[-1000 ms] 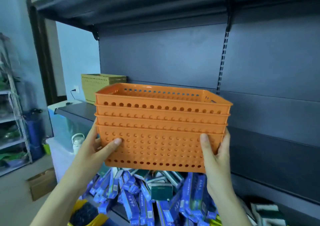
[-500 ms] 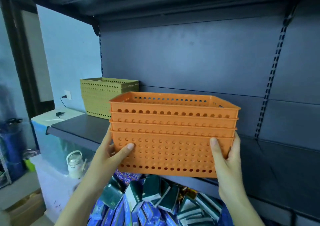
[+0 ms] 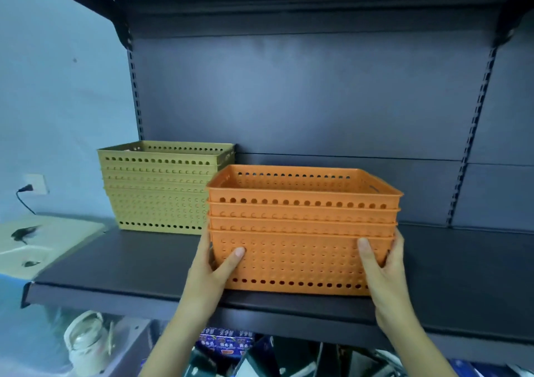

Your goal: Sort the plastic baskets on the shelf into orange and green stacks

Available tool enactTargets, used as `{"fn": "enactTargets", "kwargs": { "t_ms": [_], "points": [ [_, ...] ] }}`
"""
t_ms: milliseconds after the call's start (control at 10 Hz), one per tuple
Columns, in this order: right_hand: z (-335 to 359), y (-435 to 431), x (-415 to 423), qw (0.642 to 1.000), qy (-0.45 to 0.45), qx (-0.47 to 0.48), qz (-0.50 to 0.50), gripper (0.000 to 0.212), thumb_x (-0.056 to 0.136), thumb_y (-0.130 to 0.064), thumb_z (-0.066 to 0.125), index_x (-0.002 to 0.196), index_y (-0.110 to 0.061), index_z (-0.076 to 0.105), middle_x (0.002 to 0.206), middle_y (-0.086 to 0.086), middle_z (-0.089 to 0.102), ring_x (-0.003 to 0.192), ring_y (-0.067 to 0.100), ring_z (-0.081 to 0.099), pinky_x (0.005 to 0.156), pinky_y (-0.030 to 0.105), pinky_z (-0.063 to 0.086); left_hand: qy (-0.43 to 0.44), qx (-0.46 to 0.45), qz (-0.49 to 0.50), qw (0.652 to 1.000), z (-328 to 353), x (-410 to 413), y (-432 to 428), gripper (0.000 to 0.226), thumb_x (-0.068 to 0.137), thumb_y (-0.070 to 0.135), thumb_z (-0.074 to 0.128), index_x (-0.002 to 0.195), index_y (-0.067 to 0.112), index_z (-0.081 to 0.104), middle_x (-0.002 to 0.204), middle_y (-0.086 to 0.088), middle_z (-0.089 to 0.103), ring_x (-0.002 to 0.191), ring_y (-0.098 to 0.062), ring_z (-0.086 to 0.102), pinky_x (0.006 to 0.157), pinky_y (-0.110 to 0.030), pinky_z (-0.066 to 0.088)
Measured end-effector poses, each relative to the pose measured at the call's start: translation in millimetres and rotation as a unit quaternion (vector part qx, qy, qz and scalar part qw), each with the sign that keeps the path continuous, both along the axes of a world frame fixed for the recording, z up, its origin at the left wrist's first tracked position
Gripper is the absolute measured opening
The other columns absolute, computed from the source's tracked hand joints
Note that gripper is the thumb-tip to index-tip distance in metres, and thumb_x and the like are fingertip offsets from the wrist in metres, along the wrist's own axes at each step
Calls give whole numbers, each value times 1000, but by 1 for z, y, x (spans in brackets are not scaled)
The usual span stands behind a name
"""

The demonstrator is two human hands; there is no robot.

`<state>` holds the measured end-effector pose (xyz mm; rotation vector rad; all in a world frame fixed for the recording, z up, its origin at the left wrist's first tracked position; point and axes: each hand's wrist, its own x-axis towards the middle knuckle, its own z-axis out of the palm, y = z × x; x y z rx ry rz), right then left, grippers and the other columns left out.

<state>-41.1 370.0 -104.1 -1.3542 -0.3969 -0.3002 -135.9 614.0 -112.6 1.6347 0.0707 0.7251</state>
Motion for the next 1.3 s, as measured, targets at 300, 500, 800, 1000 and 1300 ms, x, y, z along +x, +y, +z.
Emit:
{"fn": "enactTargets", "kwargs": {
  "t_ms": [300,500,800,1000,1300],
  "points": [
    [-1,30,28,998,24,-26,-50,80,72,-45,62,143,-29,28,119,-17,53,106,-6,51,90,26,43,-3,78,166,983,-2,44,37,110,63,45,80,149,32,14,160,-8,8,147,-23,8,114,-46,17],
    [8,34,64,995,41,-82,-25,72,73,-48,64,134,-39,28,127,-8,54,112,4,53,94,32,43,3,202,230,952,-2,74,56,92,68,38,81,143,21,31,150,-18,20,137,-32,21,103,-44,29],
    [10,47,100,988,45,-126,-70,89,63,-67,69,137,-39,29,117,-18,56,108,5,55,95,37,45,66,93,264,958,-4,119,69,72,67,29,84,123,12,42,138,-18,27,127,-33,25,92,-32,25],
    [4,63,110,984,42,-122,-123,67,91,-40,58,148,-31,24,130,-7,53,114,13,50,95,33,39,76,180,319,927,-16,125,64,68,72,29,80,120,0,42,135,-30,31,120,-45,34,90,-51,40],
    [24,51,97,972,73,-159,-156,89,86,-27,70,151,-36,10,148,9,41,136,27,39,104,42,36,44,172,300,937,-14,118,64,58,76,19,77,121,1,45,132,-27,35,117,-42,38,88,-41,38]
  ]
}}
